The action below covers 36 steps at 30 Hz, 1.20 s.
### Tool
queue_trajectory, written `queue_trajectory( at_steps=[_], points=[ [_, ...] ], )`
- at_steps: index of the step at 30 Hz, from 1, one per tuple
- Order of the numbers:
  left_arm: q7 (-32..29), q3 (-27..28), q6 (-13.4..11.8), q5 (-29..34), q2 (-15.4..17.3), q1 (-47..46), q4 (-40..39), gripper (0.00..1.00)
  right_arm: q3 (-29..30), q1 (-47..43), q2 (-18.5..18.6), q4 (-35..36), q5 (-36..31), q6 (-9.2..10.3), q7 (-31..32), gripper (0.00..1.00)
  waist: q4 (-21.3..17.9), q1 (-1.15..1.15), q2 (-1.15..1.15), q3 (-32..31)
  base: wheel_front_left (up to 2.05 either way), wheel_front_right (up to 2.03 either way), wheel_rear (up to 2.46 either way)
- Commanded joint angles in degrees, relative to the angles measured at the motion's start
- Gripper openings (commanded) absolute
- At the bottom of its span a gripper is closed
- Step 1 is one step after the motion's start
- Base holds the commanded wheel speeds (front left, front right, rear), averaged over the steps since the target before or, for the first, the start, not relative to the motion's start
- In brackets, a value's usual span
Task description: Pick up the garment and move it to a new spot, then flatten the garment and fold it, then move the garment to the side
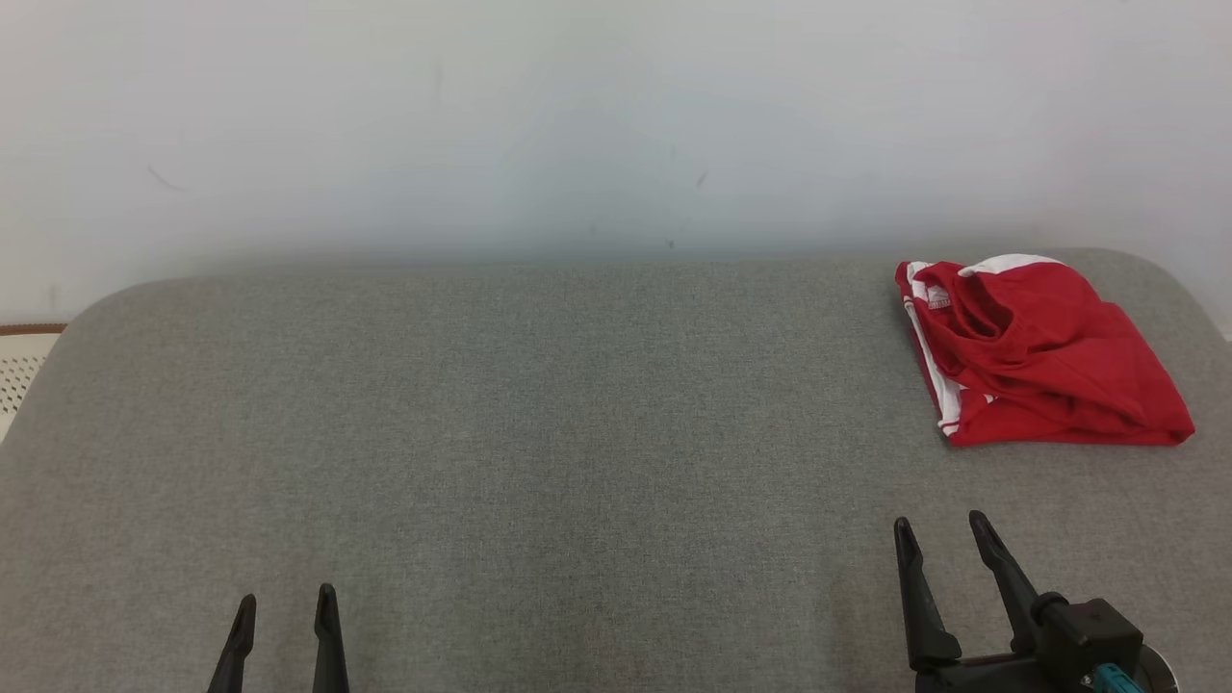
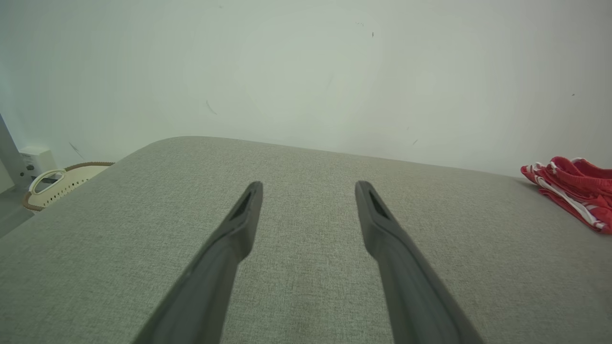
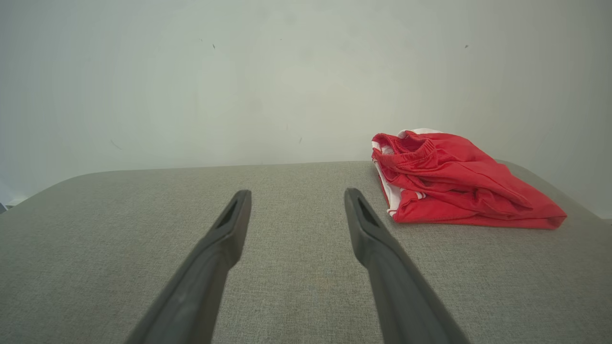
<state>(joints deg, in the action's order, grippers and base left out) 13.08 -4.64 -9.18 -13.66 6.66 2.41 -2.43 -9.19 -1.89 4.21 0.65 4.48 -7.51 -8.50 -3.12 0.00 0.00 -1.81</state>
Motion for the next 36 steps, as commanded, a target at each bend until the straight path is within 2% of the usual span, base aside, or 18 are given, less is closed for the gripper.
queue_trajectory(
  at_steps=[1, 36],
  points=[
    [-0.2, -0.2, -0.1, -0.1, 0.3, 1.1, -0.2, 1.0, -0.2, -0.7, 0.0, 0.0, -0.4, 0.03, 0.1, 1.0, 0.0, 0.0, 0.0, 0.0, 0.0, 0.0, 0.0],
    [0.1, -1.0, -0.7, -1.1, 1.4, 1.1, 0.4, 1.0, -0.1, -0.5, 0.3, -0.8, 0.1, 0.03, 0.1, 1.0, 0.6, 0.0, 0.0, -0.9, 0.0, 0.0, 0.0]
  ],
)
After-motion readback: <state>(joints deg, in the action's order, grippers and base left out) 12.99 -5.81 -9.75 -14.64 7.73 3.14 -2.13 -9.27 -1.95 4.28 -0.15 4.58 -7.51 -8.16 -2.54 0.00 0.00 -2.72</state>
